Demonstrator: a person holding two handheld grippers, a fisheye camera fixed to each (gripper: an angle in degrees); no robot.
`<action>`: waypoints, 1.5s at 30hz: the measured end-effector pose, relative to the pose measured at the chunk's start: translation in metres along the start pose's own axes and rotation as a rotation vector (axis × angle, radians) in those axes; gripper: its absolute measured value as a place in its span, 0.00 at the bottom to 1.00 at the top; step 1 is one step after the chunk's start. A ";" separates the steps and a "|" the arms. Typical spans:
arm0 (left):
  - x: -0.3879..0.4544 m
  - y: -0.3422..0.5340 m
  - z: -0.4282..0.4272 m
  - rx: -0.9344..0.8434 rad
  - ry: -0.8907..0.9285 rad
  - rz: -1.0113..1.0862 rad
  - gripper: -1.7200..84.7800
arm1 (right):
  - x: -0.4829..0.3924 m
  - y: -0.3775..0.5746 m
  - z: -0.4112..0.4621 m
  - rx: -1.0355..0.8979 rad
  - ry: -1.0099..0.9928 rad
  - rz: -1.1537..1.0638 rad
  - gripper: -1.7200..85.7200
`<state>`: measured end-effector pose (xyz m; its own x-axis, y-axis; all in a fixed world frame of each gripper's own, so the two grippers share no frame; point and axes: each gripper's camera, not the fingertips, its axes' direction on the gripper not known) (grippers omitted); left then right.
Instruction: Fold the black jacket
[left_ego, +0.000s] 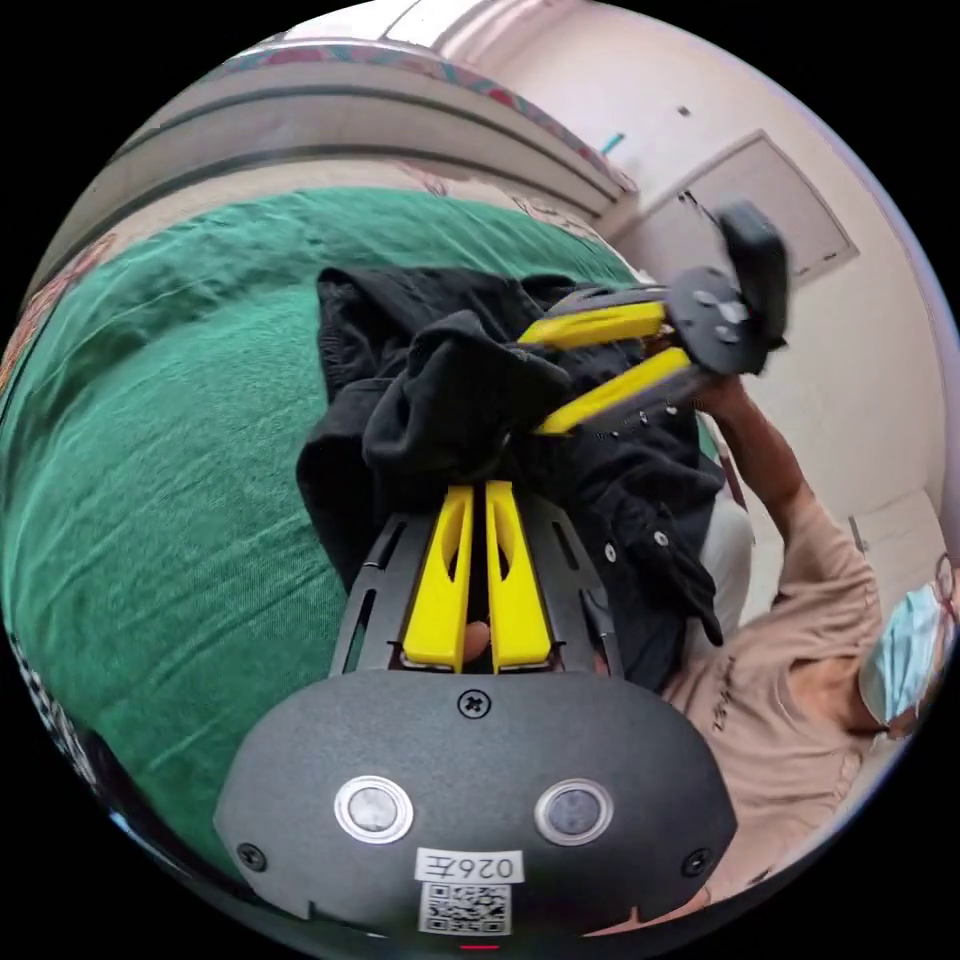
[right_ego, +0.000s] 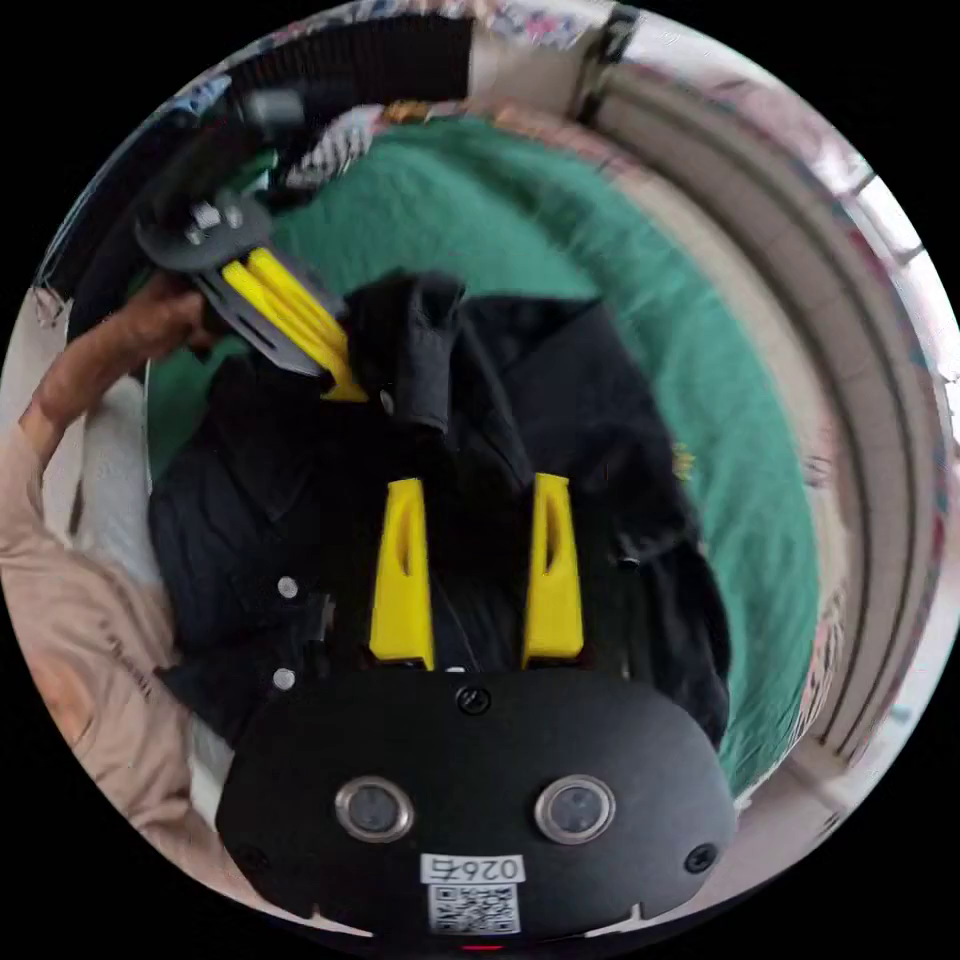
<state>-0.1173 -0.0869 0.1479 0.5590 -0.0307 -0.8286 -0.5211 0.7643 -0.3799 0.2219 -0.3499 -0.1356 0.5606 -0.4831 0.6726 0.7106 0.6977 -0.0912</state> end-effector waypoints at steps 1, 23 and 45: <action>0.000 -0.012 -0.003 -0.045 0.035 0.037 0.03 | -0.001 -0.021 0.028 -0.171 -0.058 -0.038 0.06; -0.092 -0.026 -0.076 0.378 -0.053 -0.139 0.06 | 0.075 0.397 -0.059 0.335 0.291 0.966 0.02; -0.069 -0.139 -0.060 0.361 -0.070 -0.045 0.01 | 0.095 0.429 -0.015 0.533 0.167 0.885 0.01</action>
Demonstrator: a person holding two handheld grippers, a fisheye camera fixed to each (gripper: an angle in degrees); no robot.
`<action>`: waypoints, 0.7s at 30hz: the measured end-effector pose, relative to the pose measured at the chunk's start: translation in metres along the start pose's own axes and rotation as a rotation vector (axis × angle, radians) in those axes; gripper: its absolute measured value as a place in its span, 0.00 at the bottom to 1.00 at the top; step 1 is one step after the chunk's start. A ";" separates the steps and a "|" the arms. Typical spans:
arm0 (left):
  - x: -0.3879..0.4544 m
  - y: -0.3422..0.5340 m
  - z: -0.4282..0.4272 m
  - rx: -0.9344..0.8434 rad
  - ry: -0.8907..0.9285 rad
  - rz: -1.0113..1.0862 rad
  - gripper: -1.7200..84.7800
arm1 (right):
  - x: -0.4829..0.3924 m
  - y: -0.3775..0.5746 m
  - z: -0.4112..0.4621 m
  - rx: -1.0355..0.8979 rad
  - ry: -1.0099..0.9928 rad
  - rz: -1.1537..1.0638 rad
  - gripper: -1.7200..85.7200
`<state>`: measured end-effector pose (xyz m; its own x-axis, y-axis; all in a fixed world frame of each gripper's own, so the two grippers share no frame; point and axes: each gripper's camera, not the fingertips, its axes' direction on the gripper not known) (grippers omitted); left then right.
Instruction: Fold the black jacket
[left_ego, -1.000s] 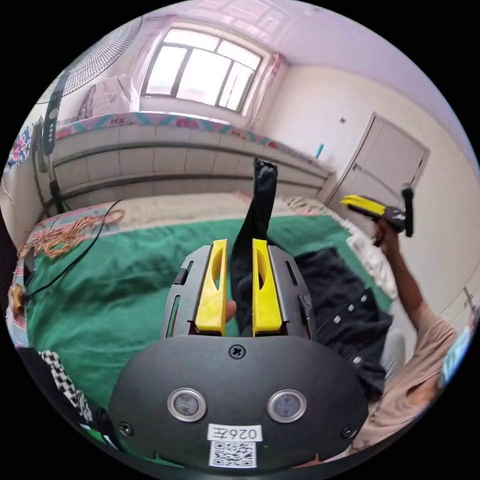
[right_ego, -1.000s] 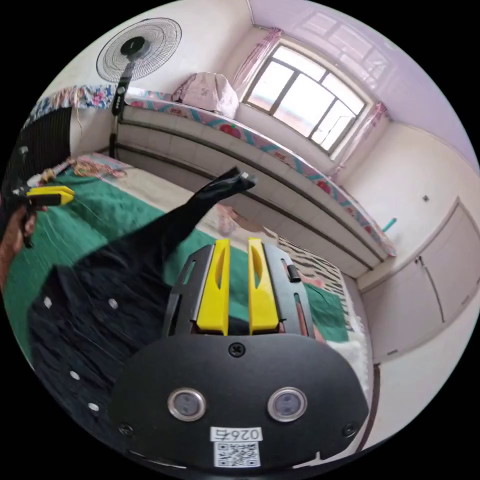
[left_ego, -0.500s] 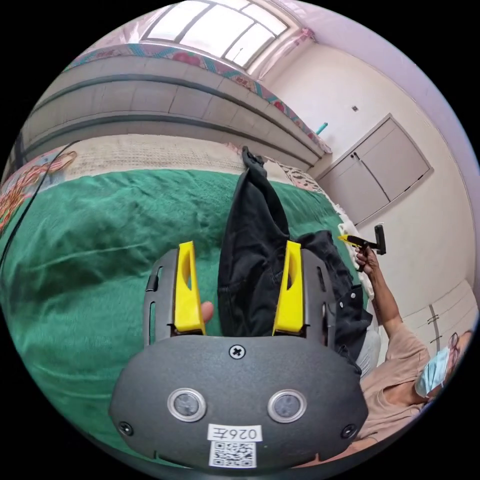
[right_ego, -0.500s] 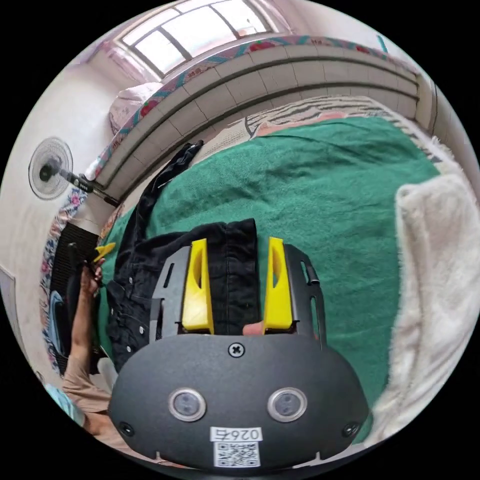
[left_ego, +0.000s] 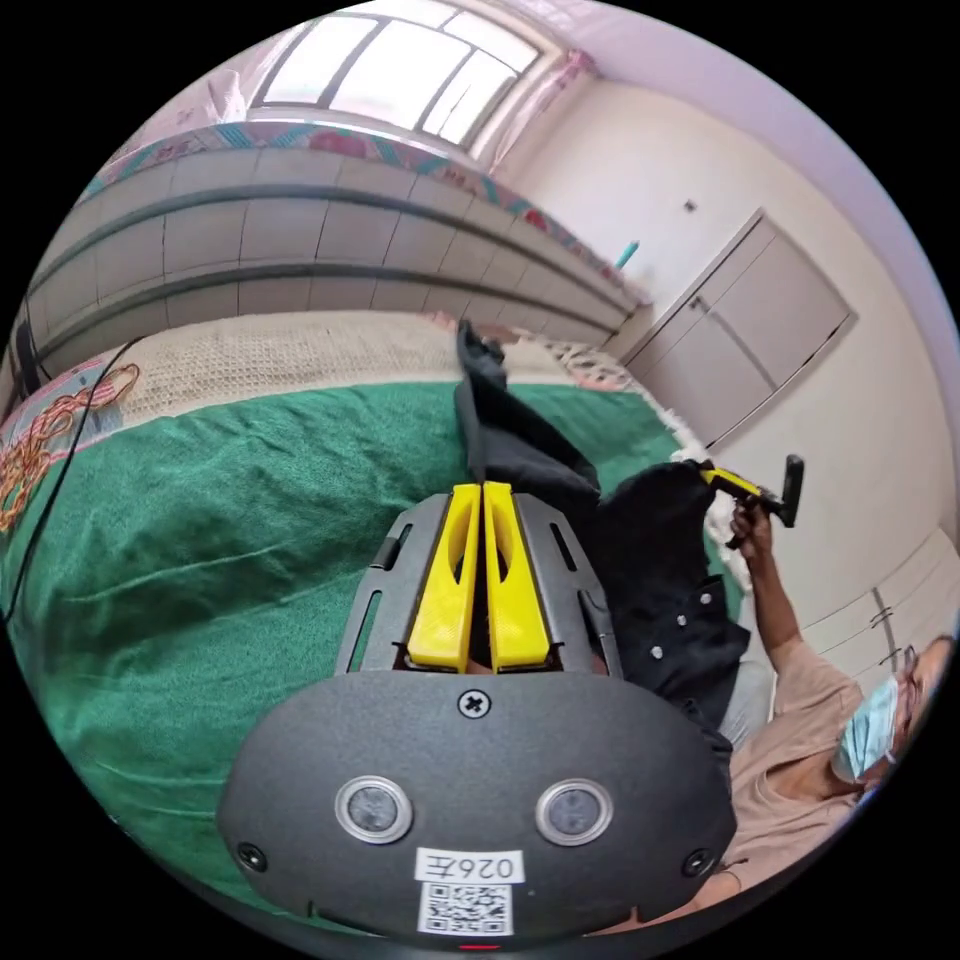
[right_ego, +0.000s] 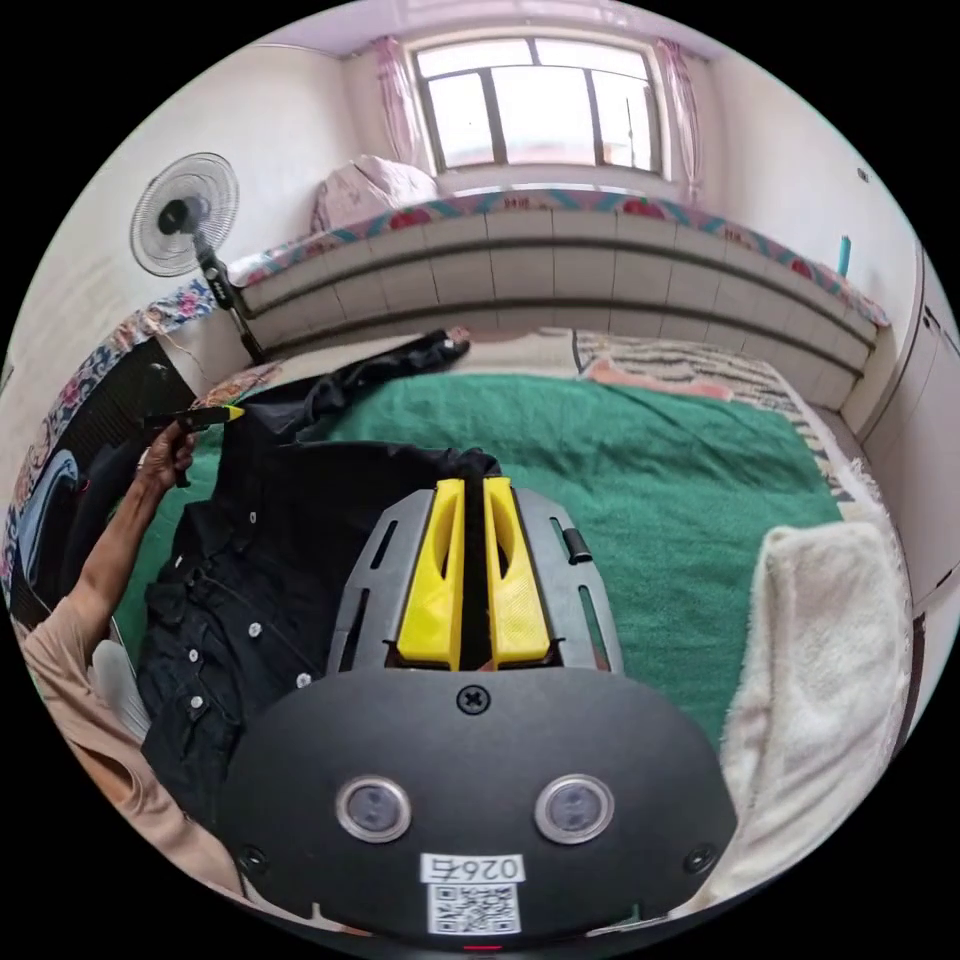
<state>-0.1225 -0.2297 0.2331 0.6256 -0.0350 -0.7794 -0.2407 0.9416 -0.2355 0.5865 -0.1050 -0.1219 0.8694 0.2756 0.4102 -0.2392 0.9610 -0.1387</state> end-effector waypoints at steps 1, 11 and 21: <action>0.000 0.010 -0.022 0.040 0.013 0.011 0.01 | -0.008 0.002 -0.016 0.051 0.010 -0.020 0.01; -0.034 -0.043 -0.036 0.035 -0.231 -0.044 0.12 | -0.014 -0.096 0.068 0.024 0.179 0.005 0.08; -0.050 0.073 -0.051 -0.156 -0.317 -0.014 0.07 | 0.012 -0.033 0.089 -0.184 0.016 0.017 0.09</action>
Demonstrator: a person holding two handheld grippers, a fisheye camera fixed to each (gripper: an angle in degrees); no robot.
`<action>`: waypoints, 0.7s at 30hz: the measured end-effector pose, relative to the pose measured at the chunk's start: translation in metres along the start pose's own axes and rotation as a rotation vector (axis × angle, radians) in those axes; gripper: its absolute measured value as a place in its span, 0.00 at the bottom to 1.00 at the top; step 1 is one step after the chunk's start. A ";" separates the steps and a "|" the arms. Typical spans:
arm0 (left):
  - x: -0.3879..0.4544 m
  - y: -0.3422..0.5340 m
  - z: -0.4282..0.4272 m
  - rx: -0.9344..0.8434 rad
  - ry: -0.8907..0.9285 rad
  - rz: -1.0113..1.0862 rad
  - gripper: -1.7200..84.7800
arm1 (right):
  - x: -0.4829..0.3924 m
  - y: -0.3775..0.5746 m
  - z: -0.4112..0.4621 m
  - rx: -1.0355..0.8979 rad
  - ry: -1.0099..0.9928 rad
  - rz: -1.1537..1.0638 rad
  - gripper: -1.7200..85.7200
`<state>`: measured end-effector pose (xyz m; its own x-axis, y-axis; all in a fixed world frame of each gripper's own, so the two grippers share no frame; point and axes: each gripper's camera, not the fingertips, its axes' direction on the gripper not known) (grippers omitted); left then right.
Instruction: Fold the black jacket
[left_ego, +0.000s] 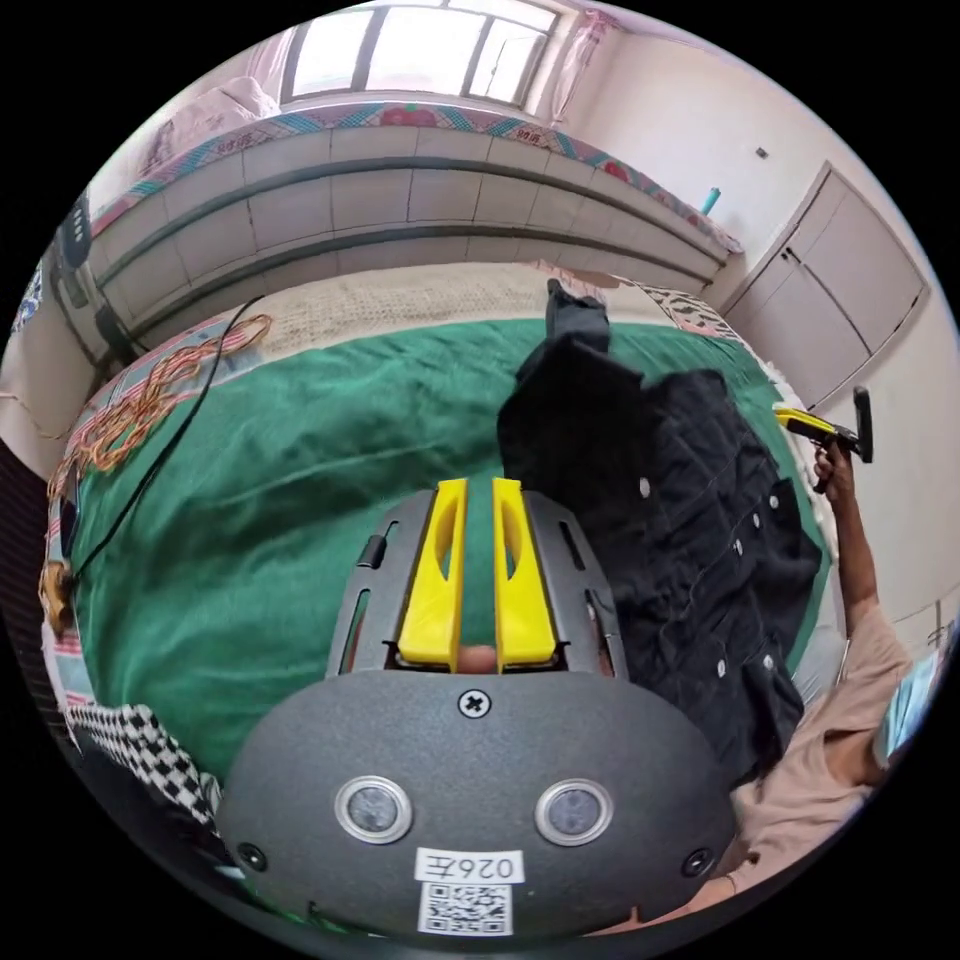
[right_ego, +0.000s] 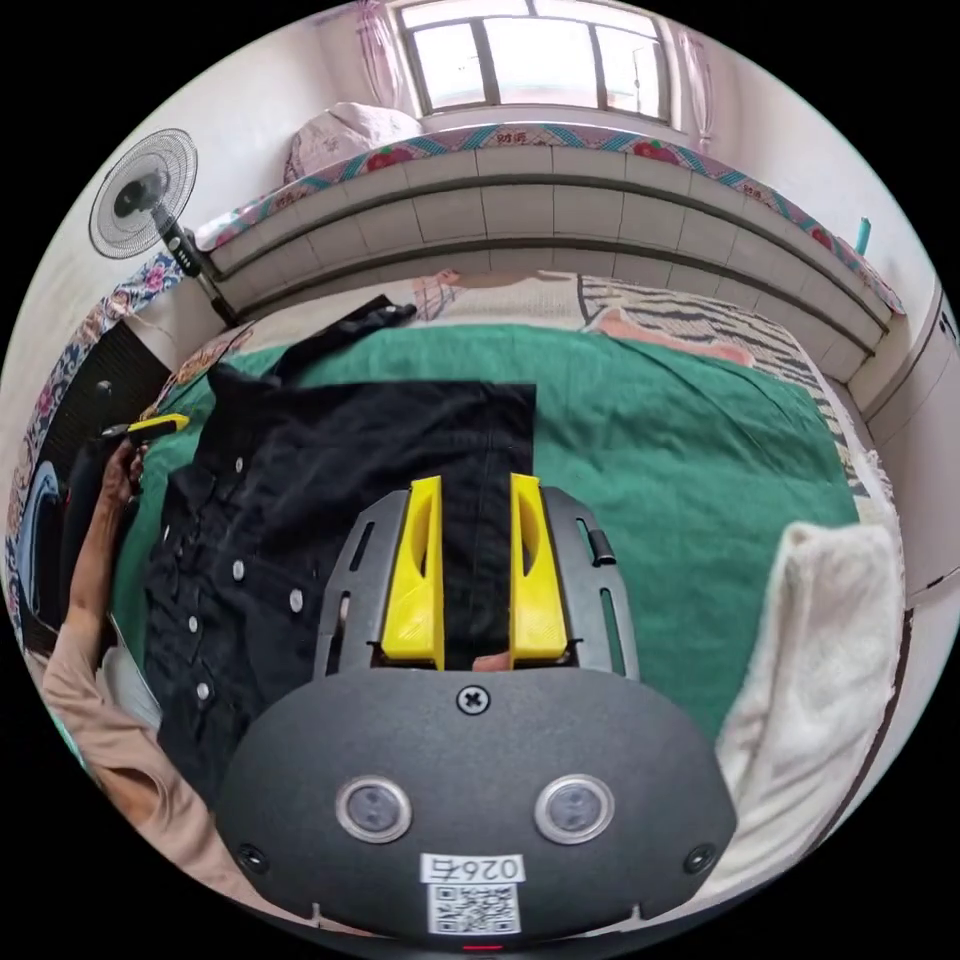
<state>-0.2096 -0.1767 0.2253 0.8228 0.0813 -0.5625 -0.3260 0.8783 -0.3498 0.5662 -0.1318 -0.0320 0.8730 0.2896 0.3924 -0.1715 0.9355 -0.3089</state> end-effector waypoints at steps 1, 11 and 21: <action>0.000 0.026 -0.011 0.012 0.020 0.006 0.06 | 0.003 0.018 -0.001 -0.028 -0.008 -0.012 0.09; -0.022 0.141 0.012 0.026 0.454 -0.116 0.27 | 0.049 0.136 0.013 -0.098 -0.144 0.163 0.11; -0.081 0.184 0.011 0.070 0.461 -0.235 0.01 | 0.056 0.162 0.012 -0.116 0.047 0.188 0.01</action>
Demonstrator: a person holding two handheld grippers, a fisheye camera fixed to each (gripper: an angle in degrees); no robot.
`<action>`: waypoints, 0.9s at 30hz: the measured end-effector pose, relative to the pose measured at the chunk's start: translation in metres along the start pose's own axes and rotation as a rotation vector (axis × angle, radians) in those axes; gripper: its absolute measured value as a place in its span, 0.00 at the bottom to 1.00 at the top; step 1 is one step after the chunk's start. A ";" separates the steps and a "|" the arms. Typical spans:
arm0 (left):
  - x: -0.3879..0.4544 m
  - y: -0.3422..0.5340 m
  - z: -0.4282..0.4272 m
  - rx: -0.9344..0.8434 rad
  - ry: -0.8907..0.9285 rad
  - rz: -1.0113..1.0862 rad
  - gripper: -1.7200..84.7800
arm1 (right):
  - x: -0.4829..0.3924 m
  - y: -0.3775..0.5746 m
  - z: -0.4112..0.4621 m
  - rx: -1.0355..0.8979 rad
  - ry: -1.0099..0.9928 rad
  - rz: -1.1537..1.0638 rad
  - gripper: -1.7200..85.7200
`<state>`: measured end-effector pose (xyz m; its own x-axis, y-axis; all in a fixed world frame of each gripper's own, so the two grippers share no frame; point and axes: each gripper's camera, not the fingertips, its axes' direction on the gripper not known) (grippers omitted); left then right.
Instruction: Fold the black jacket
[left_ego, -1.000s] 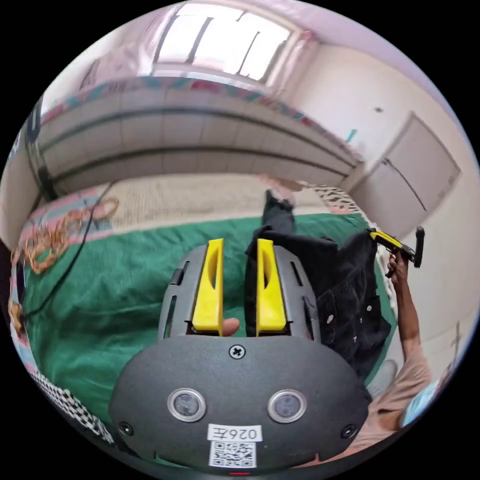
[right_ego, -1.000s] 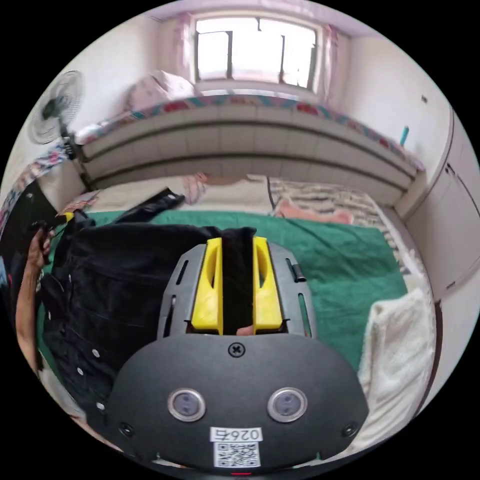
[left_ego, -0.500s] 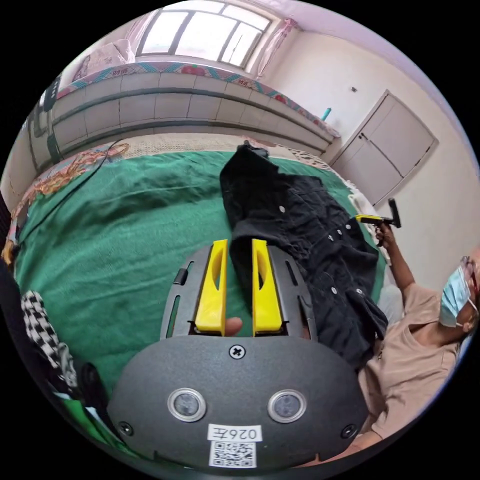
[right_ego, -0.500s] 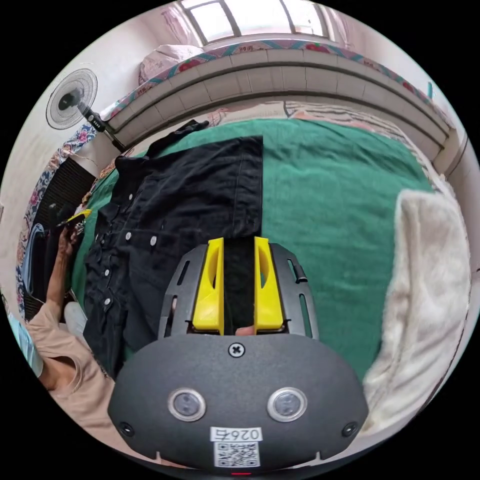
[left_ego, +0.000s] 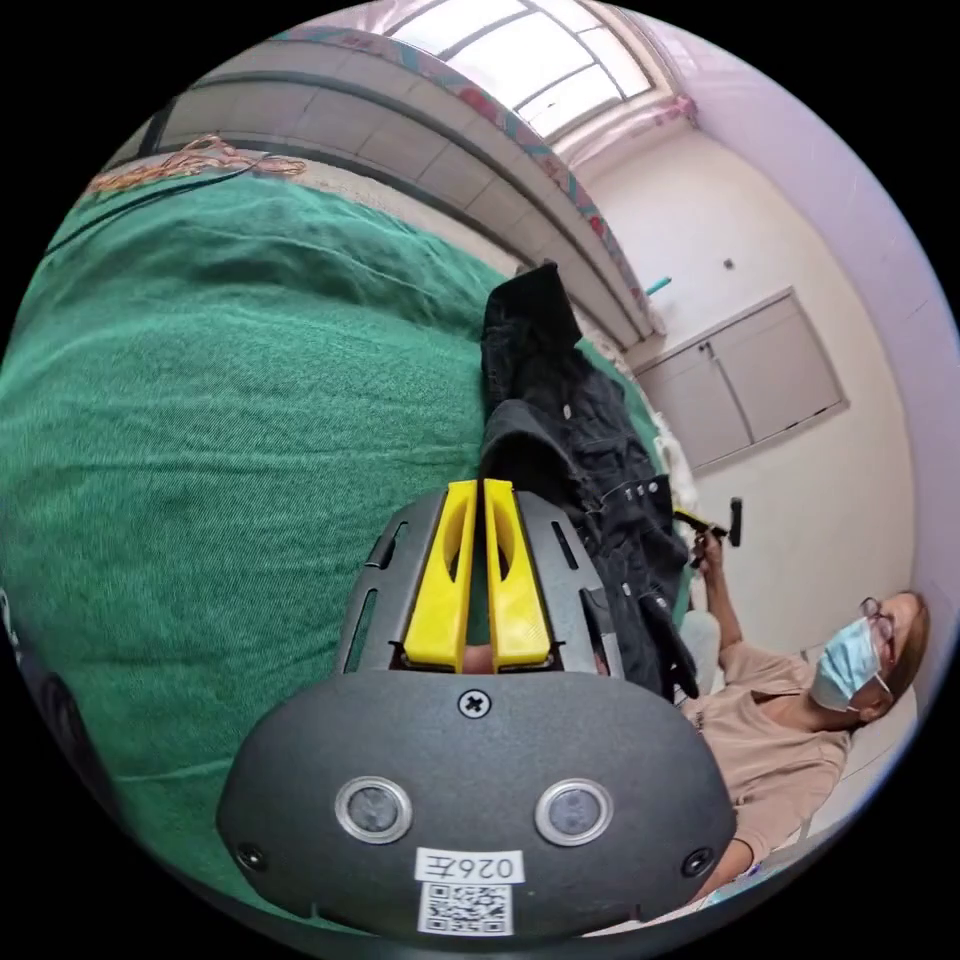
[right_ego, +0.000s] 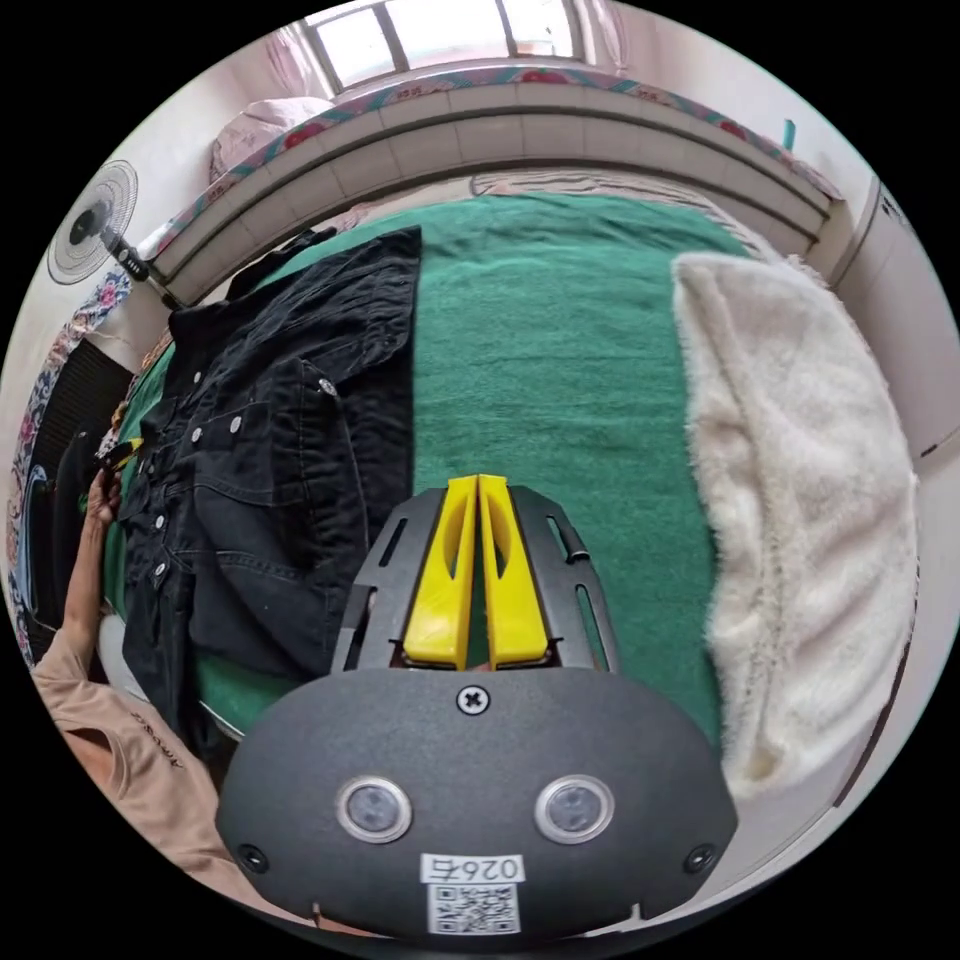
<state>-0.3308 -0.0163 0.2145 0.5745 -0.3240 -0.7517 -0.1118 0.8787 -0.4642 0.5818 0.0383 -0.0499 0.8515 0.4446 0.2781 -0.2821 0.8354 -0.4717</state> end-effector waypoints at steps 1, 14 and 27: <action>-0.003 0.012 -0.015 0.070 0.051 -0.012 0.01 | 0.001 0.005 -0.008 0.038 0.033 0.008 0.01; 0.089 -0.007 0.019 0.072 0.014 0.086 0.03 | -0.052 -0.090 0.033 0.014 -0.057 -0.116 0.05; 0.127 -0.034 0.096 -0.168 -0.050 0.055 0.17 | -0.006 -0.109 0.072 -0.001 -0.278 0.005 0.07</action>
<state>-0.1762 -0.0535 0.1803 0.6026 -0.2553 -0.7562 -0.2758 0.8225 -0.4975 0.5756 -0.0316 0.0600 0.6956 0.5209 0.4948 -0.2855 0.8324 -0.4750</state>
